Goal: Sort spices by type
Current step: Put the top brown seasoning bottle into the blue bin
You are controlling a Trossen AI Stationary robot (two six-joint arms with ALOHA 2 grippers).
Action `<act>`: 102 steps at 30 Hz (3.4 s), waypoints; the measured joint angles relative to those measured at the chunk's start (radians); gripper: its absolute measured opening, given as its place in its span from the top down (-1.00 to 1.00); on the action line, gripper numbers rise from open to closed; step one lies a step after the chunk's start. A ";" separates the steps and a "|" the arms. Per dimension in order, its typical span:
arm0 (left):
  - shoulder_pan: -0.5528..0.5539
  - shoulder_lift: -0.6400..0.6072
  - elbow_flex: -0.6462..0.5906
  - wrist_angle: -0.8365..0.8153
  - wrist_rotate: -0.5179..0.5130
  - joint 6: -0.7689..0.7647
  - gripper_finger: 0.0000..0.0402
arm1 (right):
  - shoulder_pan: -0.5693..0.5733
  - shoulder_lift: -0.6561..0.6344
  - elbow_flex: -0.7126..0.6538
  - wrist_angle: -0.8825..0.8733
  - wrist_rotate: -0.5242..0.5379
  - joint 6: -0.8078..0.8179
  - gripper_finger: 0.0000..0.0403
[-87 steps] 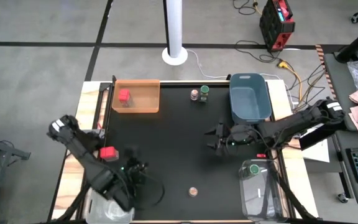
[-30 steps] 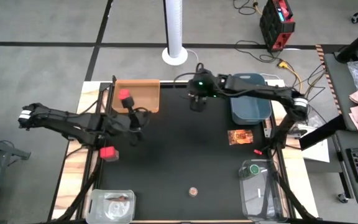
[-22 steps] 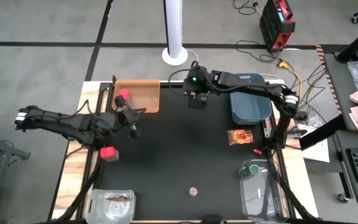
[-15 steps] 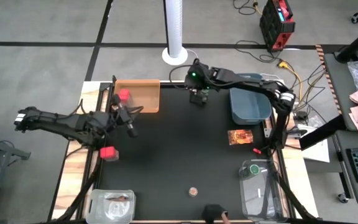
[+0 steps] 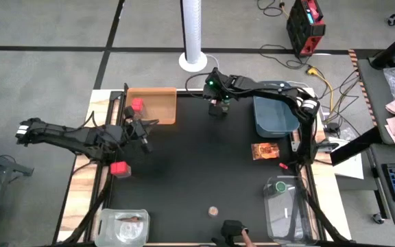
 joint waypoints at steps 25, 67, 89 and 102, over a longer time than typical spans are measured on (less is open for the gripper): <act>0.000 0.005 0.000 -0.002 0.000 0.003 1.00 | -0.053 0.141 0.000 -0.011 0.000 0.045 -0.61; 0.000 0.005 0.000 -0.003 0.000 0.004 1.00 | -0.071 0.143 0.002 0.011 -0.094 -0.075 -0.31; 0.000 0.005 0.000 -0.003 0.001 0.007 1.00 | 0.001 0.142 0.004 -0.093 -0.156 -0.089 -0.23; 0.000 0.005 0.000 -0.003 0.001 0.007 1.00 | 0.064 0.098 0.004 -0.141 -0.063 -0.058 -0.34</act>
